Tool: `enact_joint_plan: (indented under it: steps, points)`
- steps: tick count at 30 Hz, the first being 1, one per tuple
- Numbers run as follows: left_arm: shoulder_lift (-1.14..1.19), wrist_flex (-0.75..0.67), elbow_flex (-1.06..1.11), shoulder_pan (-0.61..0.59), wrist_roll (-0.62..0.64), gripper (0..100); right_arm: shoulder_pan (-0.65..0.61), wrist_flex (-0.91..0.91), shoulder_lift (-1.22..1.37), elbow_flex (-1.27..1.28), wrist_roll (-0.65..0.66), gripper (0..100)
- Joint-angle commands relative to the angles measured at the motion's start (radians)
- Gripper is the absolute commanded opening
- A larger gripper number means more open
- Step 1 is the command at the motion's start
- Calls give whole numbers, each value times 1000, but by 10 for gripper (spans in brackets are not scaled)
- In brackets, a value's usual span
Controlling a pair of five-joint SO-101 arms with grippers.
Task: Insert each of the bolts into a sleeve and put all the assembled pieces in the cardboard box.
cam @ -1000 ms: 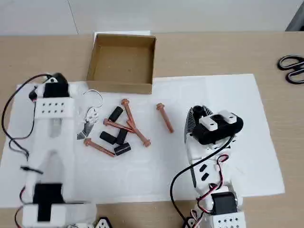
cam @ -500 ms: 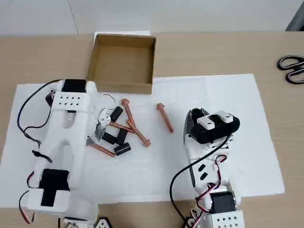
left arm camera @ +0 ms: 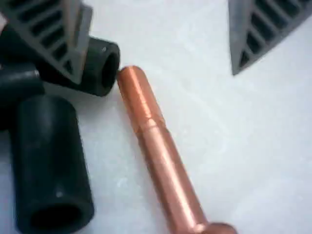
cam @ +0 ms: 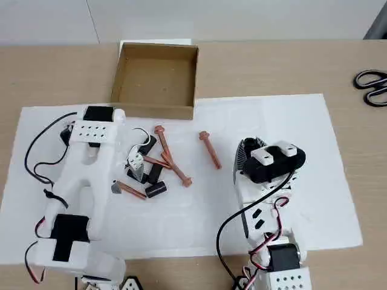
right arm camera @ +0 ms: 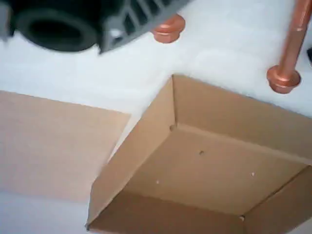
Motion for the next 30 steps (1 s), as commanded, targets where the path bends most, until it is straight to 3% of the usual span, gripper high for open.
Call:
enact_joint_plan:
  steps: [1, 11, 30]
  points:
    - [-5, 14, 2, -2, 8, 196, 7, -19, -16, 5, 6, 5]
    - [-5, 8, 4, -100, 8, 197, 7, -19, -16, 5, 6, 5]
    - [43, -104, 65, -104, 8, 198, 7, -19, -16, 5, 6, 5]
